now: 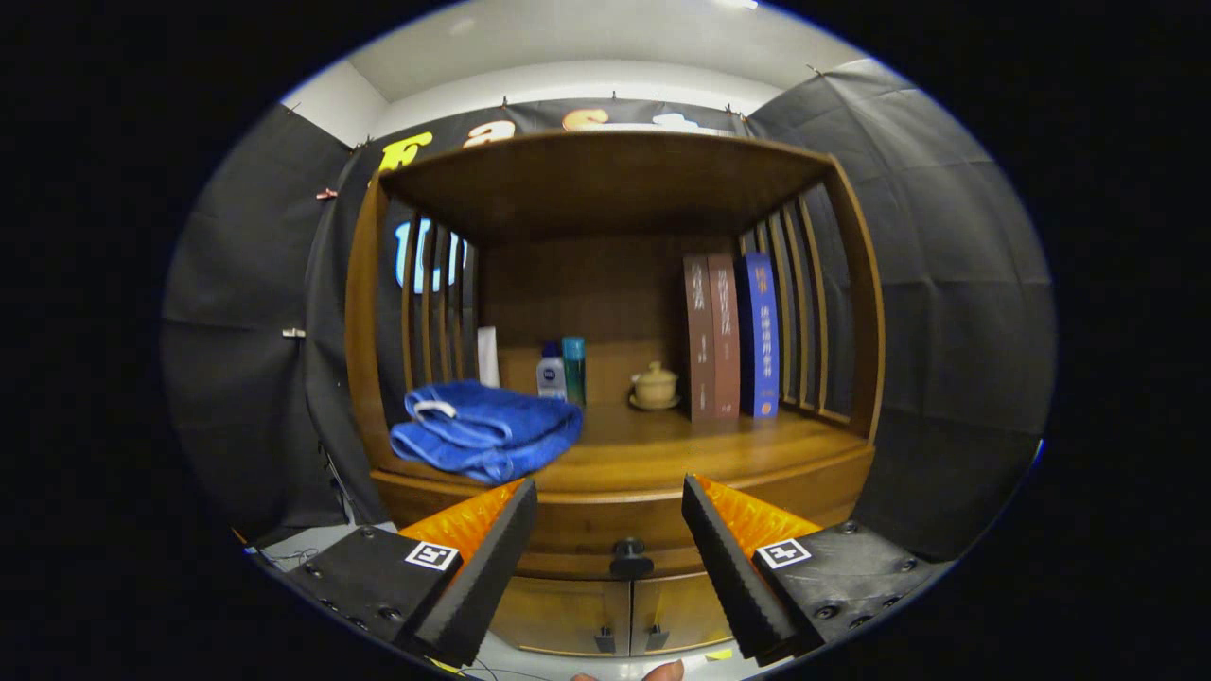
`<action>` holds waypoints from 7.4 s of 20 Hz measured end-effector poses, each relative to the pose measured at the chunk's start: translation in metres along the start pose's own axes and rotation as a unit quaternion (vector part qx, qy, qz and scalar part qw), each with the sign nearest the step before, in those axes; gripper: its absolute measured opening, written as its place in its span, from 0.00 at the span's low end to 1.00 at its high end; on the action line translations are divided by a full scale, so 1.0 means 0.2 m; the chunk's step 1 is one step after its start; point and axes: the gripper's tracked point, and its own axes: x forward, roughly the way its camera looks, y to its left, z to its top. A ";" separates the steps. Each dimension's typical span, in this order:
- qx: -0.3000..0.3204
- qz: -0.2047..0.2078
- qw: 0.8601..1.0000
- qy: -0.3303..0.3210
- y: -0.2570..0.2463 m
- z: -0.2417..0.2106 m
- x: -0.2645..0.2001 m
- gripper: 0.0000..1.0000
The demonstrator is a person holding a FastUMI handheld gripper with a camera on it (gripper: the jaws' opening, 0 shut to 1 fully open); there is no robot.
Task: Pull open the drawer, take out the items inside it, and place them on the countertop above the cabinet.
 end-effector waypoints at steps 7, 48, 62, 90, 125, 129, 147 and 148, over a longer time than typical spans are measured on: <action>-0.012 -0.012 0.998 0.057 -0.04 -0.47 0.23 0.94; 0.018 -0.019 0.996 0.084 -0.11 -0.53 -0.32 0.22; 0.003 0.051 0.996 0.072 -0.04 -0.11 -0.58 0.99; -0.017 -0.025 0.902 0.431 -0.15 -0.51 0.46 0.77; 0.054 0.051 0.904 0.421 0.04 0.29 0.41 0.20; 0.040 0.006 0.908 0.417 -0.07 0.22 0.64 0.20; 0.009 -0.040 0.929 0.367 -0.25 0.10 1.01 0.61; 0.010 -0.041 0.932 0.359 -0.25 0.13 1.00 0.74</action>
